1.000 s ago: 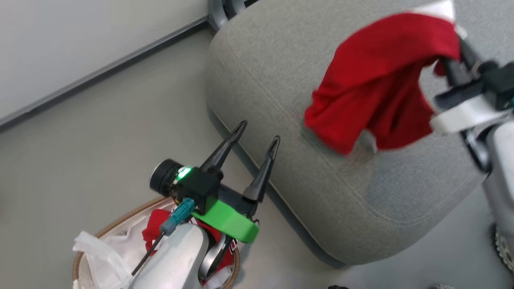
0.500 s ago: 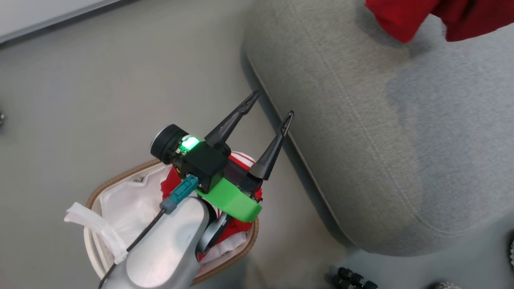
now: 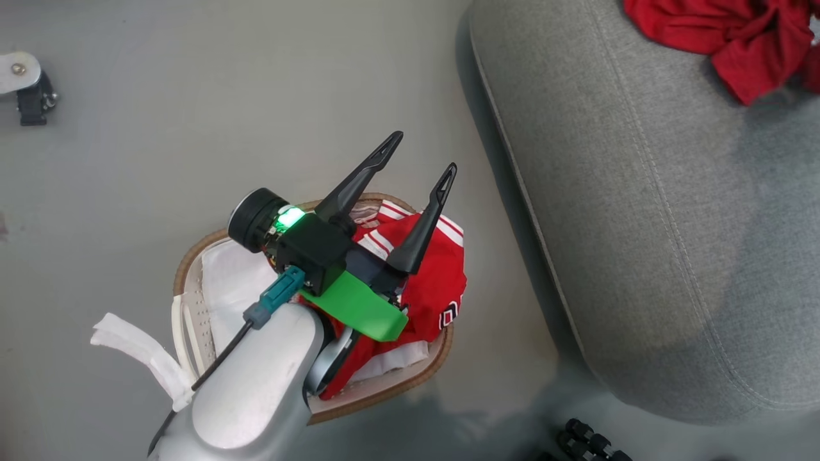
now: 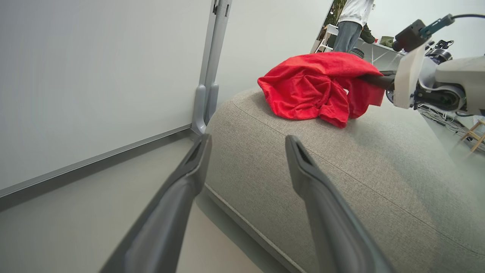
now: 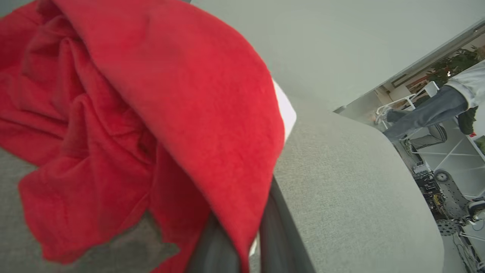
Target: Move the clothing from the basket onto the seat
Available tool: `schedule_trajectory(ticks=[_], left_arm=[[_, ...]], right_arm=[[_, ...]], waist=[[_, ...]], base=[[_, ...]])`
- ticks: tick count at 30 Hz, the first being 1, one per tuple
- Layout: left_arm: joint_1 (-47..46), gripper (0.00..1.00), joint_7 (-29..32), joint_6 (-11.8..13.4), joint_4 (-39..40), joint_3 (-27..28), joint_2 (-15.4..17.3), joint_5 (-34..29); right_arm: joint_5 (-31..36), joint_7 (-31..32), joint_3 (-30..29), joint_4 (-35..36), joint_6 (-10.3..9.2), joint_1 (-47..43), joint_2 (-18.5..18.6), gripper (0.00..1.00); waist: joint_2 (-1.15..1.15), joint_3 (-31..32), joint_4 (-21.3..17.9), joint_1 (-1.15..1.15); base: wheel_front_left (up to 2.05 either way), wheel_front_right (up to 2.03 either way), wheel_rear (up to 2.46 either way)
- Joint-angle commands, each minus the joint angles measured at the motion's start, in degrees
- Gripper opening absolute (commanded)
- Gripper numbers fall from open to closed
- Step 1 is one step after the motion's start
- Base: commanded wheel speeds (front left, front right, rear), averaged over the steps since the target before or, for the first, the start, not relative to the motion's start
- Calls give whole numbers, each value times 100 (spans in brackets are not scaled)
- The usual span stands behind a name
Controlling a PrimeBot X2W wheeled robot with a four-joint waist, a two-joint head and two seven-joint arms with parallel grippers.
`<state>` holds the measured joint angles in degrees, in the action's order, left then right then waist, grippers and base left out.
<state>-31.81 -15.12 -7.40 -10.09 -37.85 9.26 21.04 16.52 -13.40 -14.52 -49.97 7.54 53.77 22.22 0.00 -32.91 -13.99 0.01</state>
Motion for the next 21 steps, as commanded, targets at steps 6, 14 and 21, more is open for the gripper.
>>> schedule_trajectory(ticks=[6,14,21], left_arm=[[216,100,-5,-12,-140,162,-83,31],[627,100,-5,-12,-336,559,-245,-88],[1094,100,-5,-12,-421,1049,-379,-253]], right_arm=[[312,-145,-1162,-92,-9,-865,-267,100],[237,-183,-1512,193,-9,-1680,-439,100],[-393,-186,-774,1106,-10,-2275,-878,100]], waist=[[0,385,42,-1],[0,1047,66,-1],[0,1589,168,-1]], base=[[0,0,0],[0,0,0],[0,0,0]])
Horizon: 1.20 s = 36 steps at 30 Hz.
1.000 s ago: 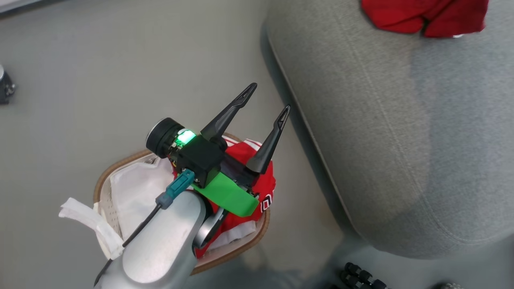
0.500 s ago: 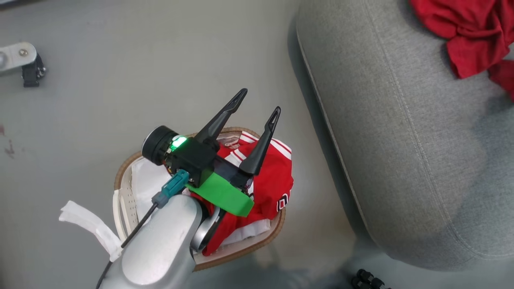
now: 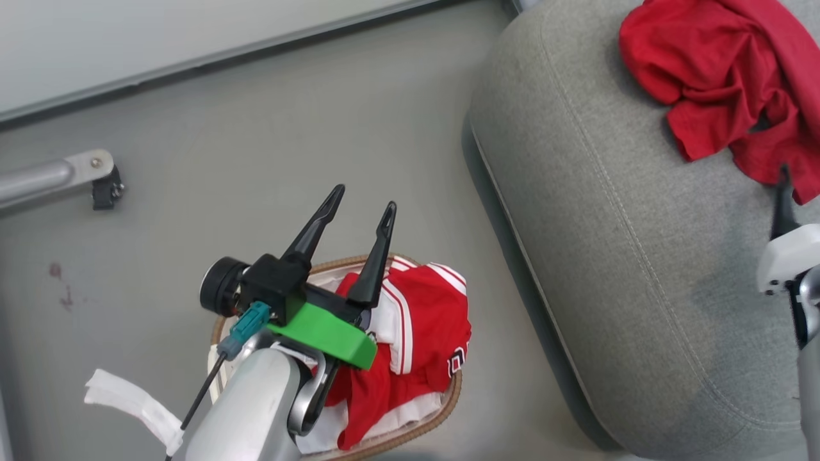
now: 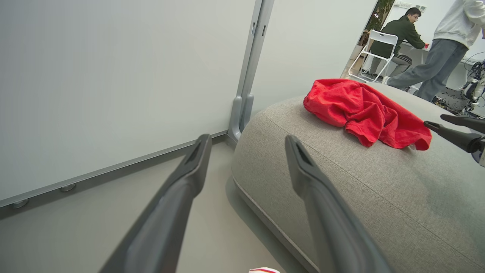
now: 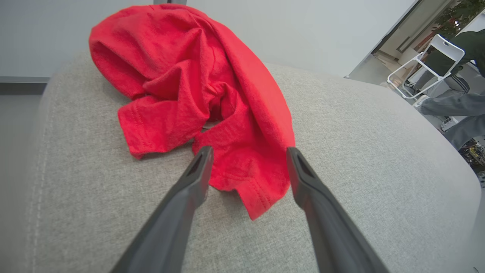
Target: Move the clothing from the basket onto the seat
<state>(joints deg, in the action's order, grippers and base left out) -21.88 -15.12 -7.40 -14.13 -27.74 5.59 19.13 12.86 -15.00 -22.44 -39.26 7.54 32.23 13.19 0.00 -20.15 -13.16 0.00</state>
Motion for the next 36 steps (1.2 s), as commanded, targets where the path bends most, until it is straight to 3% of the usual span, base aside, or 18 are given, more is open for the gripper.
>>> schedule_trajectory(ticks=[1,8,17,27,36], left_arm=[[154,100,-5,-12,-31,93,-29,-64],[504,100,-5,-10,-141,676,-165,-309],[836,100,-5,42,-302,1552,-229,-639],[1210,100,-5,81,-413,2403,-250,-990],[1703,100,-5,65,-385,2692,-264,-1014]], right_arm=[[-126,-26,124,145,-10,-193,12,100],[-902,-26,1101,896,-9,-590,-270,100],[-1496,-27,1880,1215,-9,-837,-636,100],[-1626,-27,2195,1409,-9,-1189,-885,100],[-1651,-27,2261,1459,-9,-1689,-977,100]], waist=[[0,378,118,0],[0,792,442,0],[0,1062,863,0],[0,1260,1138,0],[0,1525,1129,0]], base=[[0,0,0],[0,0,0],[0,0,0],[0,0,0],[0,0,0]])
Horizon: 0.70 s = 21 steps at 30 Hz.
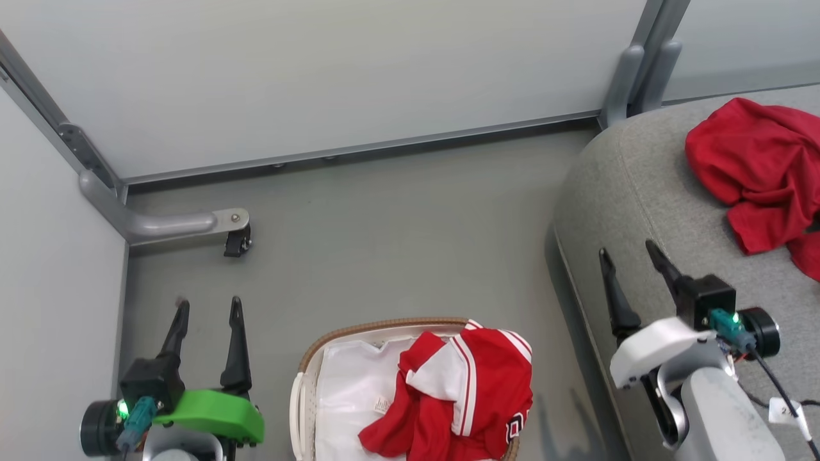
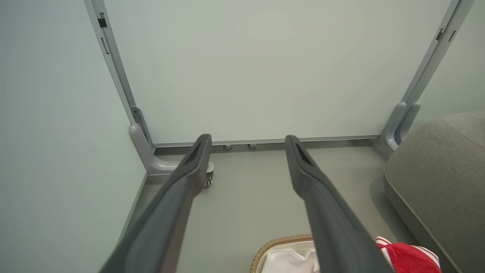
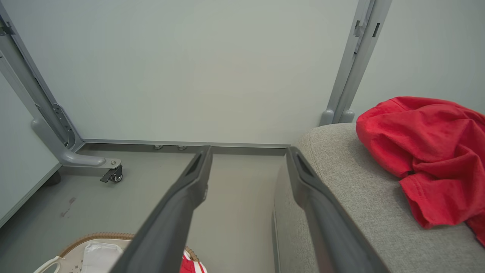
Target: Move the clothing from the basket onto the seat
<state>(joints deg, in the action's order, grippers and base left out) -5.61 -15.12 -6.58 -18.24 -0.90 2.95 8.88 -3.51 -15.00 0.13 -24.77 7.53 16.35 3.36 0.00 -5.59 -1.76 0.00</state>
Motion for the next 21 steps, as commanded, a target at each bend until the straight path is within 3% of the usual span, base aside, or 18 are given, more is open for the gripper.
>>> schedule_trajectory(ticks=[1,11,21], left_arm=[[155,100,-5,-1,20,2,0,49],[751,100,-5,158,52,-185,0,317],[552,100,-5,101,69,-394,1,376]], right_arm=[[-18,-27,22,-1,-8,-178,-2,100],[-93,-27,9,2,-8,-687,-26,100],[-50,-28,63,96,-8,-494,-30,100]], waist=[[0,119,-20,0],[0,416,-91,0],[0,142,-168,0]], base=[[0,0,0],[0,0,0],[0,0,0]])
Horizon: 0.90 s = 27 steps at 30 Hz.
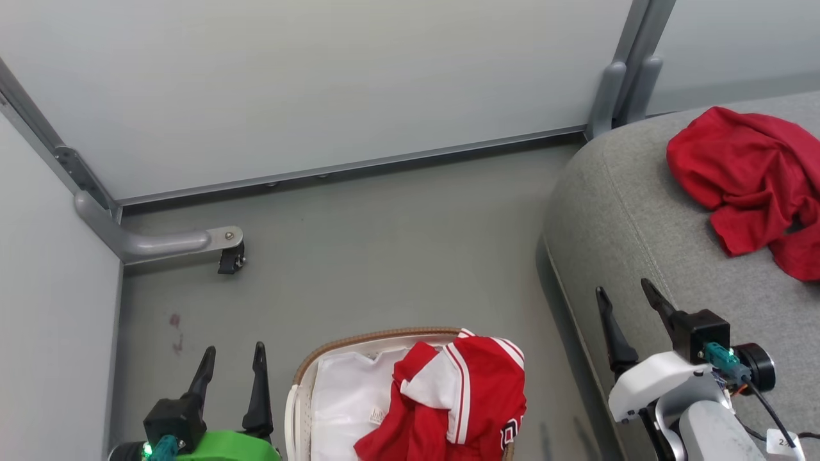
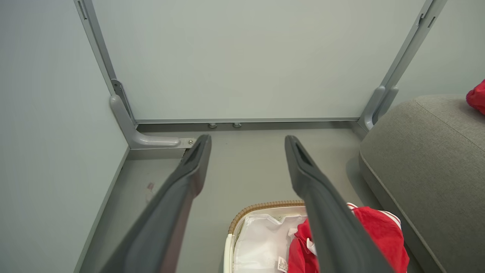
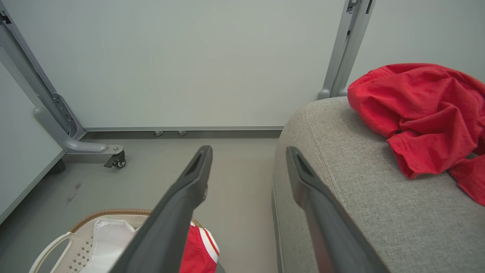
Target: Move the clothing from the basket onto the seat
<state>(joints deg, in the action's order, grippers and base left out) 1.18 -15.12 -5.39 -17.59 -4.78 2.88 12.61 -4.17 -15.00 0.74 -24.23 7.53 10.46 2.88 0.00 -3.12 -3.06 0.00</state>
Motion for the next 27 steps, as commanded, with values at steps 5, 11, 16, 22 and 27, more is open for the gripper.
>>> schedule_trajectory(ticks=[5,11,16,22,27], left_arm=[[-493,100,-5,-86,-86,-176,7,-121],[-1171,100,-5,-171,-307,-394,9,-193],[-1707,100,-5,-210,-530,-690,12,-297],[-2357,100,-6,-209,-870,-1286,204,-1],[-2912,100,-5,-210,-1205,-1931,464,392]], right_arm=[[-81,-28,83,269,-8,424,14,100],[-164,-28,243,566,-8,964,13,100],[-265,-27,348,820,-8,1354,13,100],[-355,-27,546,1058,-8,1717,13,100],[-403,-28,642,1221,-8,1946,11,100]], waist=[[0,-635,-153,0],[0,-1395,-346,0],[0,-1965,-524,0],[0,-2597,-789,0],[0,-3065,-979,0]], base=[[0,0,0],[0,0,0],[0,0,0],[0,0,0],[0,0,0]])
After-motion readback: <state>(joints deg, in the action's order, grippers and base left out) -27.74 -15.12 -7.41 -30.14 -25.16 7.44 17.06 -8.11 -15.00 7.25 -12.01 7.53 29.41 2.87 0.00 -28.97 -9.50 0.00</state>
